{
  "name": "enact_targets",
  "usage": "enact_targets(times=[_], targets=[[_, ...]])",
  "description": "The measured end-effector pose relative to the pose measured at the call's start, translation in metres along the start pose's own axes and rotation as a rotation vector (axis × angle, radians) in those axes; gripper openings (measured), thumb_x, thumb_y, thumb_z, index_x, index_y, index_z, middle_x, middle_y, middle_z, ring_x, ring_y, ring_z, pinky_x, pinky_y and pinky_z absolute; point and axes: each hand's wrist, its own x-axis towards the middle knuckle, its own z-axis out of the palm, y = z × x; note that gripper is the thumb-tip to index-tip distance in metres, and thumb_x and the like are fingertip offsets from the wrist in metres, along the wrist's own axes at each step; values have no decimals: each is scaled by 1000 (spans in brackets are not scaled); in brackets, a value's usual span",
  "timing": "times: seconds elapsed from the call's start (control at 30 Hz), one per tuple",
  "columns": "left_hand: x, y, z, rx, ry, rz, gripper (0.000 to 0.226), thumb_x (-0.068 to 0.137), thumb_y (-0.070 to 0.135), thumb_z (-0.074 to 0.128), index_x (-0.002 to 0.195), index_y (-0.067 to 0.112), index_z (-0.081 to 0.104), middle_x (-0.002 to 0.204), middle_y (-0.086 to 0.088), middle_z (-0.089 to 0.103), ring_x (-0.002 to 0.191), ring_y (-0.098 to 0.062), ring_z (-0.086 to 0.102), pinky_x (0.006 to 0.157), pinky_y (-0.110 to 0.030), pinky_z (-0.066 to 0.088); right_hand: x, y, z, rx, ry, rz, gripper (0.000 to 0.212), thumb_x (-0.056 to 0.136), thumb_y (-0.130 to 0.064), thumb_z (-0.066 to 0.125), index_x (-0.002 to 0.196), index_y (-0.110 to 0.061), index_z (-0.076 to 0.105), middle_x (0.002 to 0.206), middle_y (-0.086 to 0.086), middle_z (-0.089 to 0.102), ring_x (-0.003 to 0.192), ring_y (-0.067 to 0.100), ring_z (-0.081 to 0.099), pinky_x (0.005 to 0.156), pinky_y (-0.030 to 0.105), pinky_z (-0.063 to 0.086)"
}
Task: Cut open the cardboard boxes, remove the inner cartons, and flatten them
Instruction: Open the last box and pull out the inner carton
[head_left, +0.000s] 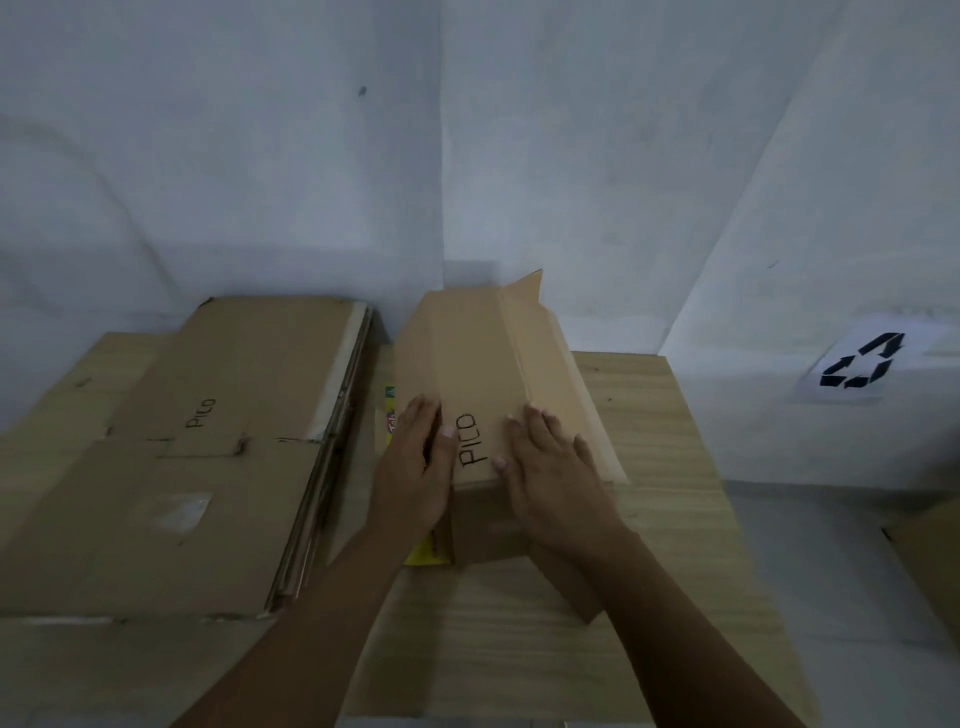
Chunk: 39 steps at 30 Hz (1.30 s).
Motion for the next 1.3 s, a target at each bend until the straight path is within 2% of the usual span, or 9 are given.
enact_targets(times=[0.3,0.4,0.5,0.67,0.9,1.0,1.1,1.2,1.3], targets=[[-22,-21,-13,-104,248,-344,42,105,44,39,136,20,56,117,2,62,114,-21,57,84,-29,39,3,3,7,146,-2,29,58,107,-46,22,160,-24,11,168,0,-4,154,19,-9,122,48,3],[-16,-16,-35,-92,524,-340,38,103,37,48,128,12,60,120,-6,65,112,-26,59,81,-28,39,5,7,8,208,10,15,58,107,-44,28,159,-22,17,168,2,0,154,20,-4,124,50,9],[-9,-3,-53,-431,621,-206,57,91,54,47,124,10,61,111,-4,71,107,-27,65,81,-30,50,2,5,5,310,55,1,54,107,-39,34,157,-20,28,167,3,9,154,20,3,124,47,13],[-15,41,-44,-679,307,111,43,97,47,39,124,20,60,111,-4,72,104,-26,67,86,-36,55,-7,7,-12,692,192,114,44,106,-43,37,146,-28,50,148,-3,50,135,17,46,106,28,39],[-16,19,1,281,-61,498,36,97,36,49,120,21,72,132,10,65,130,-4,51,111,-45,38,6,28,-15,1120,343,252,53,102,-58,36,139,-26,56,135,-8,62,122,4,57,103,38,49],[-15,8,6,359,-114,509,35,93,37,52,117,24,74,128,13,66,130,-3,50,115,-49,33,12,20,-27,1017,397,203,47,105,-51,35,139,-27,57,123,-17,64,107,-8,56,79,9,43],[-11,6,4,304,-142,487,37,93,36,52,120,22,73,132,14,64,133,-1,47,119,-46,29,28,9,-38,844,355,117,41,107,-47,31,129,-28,61,86,-32,63,81,-18,56,68,9,39],[-16,4,4,105,-74,473,33,93,25,55,118,14,74,132,8,64,133,-5,50,117,-42,34,46,-1,-33,598,180,-25,47,107,-48,25,144,-28,45,132,-7,61,116,3,56,94,27,47],[-21,3,2,-33,138,387,30,94,20,54,116,10,73,124,3,69,124,-10,60,105,-41,49,59,5,-11,37,17,-53,66,104,-58,17,159,-23,12,168,-1,-1,154,23,-8,121,54,-3]])
